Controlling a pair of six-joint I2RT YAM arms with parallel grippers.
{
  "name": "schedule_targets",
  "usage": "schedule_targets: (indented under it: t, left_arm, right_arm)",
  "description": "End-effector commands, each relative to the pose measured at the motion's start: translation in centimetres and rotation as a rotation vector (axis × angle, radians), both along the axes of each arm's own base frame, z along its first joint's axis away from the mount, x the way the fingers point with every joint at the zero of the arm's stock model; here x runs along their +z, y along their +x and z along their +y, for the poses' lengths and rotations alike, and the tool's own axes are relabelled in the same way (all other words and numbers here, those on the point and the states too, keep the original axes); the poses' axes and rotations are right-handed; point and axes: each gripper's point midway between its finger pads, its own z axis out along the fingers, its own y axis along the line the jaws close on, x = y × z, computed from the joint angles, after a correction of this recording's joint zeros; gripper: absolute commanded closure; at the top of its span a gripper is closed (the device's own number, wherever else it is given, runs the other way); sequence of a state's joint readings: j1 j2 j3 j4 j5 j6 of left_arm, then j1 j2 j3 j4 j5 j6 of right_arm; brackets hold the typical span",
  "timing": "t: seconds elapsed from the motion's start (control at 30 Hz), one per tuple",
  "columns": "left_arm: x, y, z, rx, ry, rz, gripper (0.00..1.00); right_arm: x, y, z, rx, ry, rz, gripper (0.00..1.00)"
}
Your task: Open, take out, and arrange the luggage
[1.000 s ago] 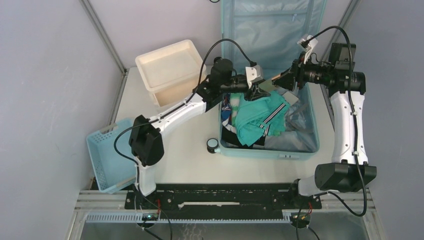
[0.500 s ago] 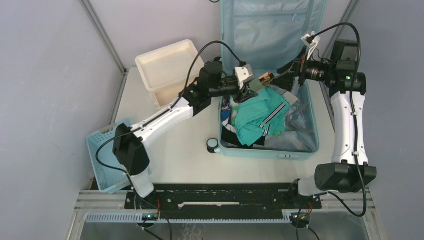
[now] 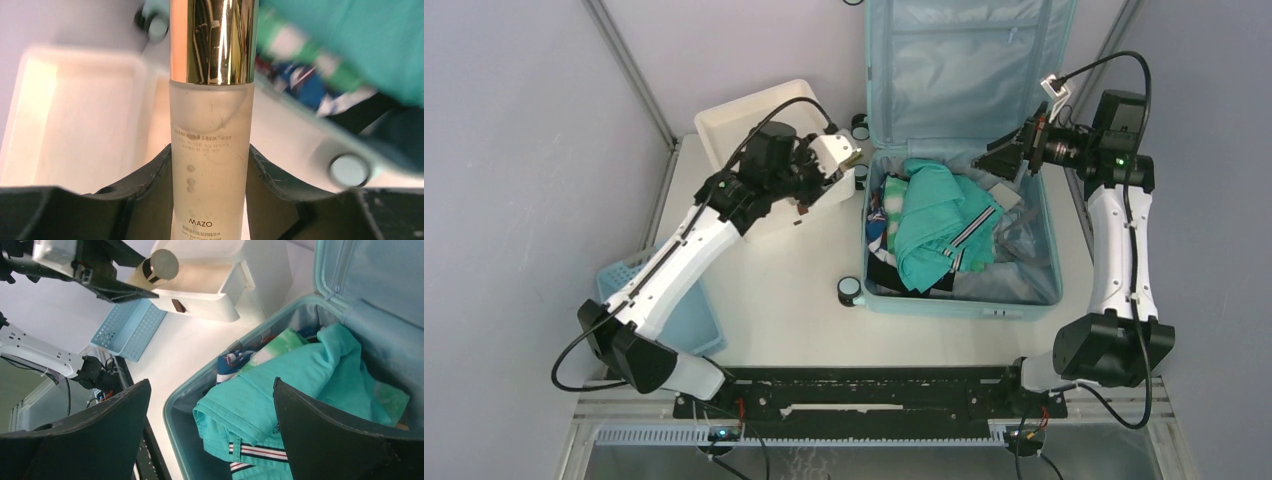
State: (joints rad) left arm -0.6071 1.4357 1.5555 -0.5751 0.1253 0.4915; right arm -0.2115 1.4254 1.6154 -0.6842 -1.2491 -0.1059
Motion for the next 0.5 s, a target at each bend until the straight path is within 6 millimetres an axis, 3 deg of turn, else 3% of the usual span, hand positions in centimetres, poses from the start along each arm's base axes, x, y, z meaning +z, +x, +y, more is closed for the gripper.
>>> schedule_targets:
  t: [0.0, 0.13, 0.27, 0.33, 0.47]
  left_arm:
    - [-1.0, 1.9, 7.6, 0.187, 0.274, -0.033, 0.96]
    - [-2.0, 3.8, 10.1, 0.258, 0.332, -0.014, 0.94]
    - [-2.8, 5.0, 10.8, 0.269, 0.366, 0.001, 0.8]
    - [-3.4, 5.3, 10.7, 0.262, 0.381, 0.016, 0.66]
    - [-4.1, 5.6, 10.8, 0.271, 0.388, 0.033, 0.3]
  right_arm:
    - [-1.5, 0.5, -0.1, -0.007, -0.032, 0.008, 0.0]
    - [-2.9, 0.7, -0.3, -0.009, -0.049, 0.041, 0.0]
    - [-4.0, 0.8, -0.6, -0.017, -0.062, 0.064, 0.0]
    - [-4.4, 0.8, -0.7, -0.021, -0.064, 0.073, 0.0]
    - [-4.9, 0.8, -0.9, -0.031, -0.068, 0.083, 0.0]
